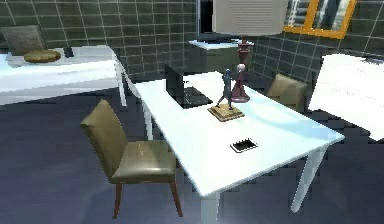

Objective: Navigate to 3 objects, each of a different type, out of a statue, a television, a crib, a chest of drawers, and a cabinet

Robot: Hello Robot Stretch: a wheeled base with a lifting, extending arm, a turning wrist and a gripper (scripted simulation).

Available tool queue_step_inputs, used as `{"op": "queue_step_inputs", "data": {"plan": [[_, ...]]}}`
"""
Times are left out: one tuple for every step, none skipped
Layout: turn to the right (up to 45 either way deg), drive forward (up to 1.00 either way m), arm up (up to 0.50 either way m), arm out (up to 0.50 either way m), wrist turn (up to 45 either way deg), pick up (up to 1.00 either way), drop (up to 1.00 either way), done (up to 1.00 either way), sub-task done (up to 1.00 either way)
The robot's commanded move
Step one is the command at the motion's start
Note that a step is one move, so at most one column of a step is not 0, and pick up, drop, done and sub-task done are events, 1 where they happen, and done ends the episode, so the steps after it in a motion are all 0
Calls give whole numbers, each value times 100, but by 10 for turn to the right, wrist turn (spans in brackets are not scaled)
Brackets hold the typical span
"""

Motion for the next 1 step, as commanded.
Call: {"op": "queue_step_inputs", "data": {"plan": [[90, 0, 0, 0, 0, 0, 0, 0, 0]]}}
